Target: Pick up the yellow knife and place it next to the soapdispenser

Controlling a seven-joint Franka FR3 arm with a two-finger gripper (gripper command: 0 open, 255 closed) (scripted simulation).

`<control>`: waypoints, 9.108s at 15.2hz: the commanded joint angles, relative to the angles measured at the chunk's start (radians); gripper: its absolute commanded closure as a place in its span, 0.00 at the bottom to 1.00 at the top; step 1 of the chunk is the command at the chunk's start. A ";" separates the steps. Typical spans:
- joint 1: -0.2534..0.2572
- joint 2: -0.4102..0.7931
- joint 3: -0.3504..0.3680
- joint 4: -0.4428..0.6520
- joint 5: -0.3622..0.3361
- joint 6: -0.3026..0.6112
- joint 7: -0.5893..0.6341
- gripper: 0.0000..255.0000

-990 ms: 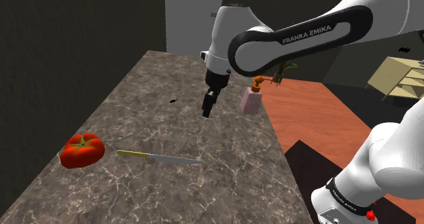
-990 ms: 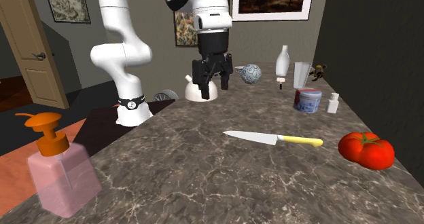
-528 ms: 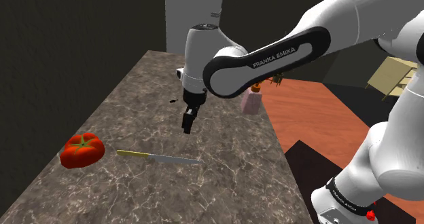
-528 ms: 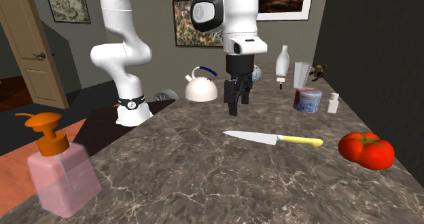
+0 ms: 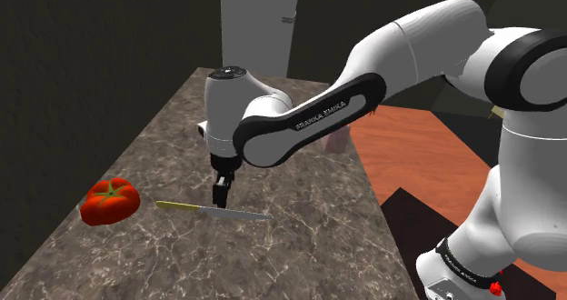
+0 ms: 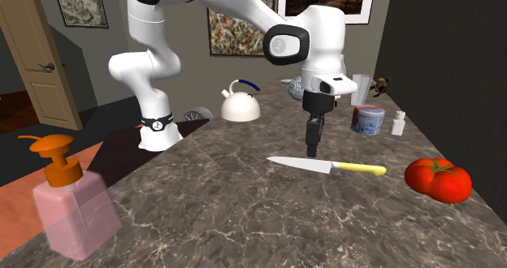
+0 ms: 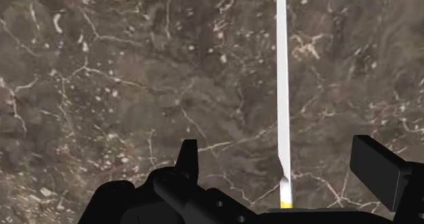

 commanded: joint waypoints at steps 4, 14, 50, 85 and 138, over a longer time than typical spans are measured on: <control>0.057 0.127 -0.006 0.116 -0.047 -0.005 0.008 0.00; 0.067 0.181 -0.021 0.109 -0.067 0.054 0.020 0.00; 0.045 0.033 0.018 0.186 -0.007 -0.165 -0.016 1.00; 0.048 -0.037 0.035 0.536 0.030 -0.578 -0.064 1.00; -0.370 -0.249 -0.168 -0.110 0.153 -0.125 -0.654 1.00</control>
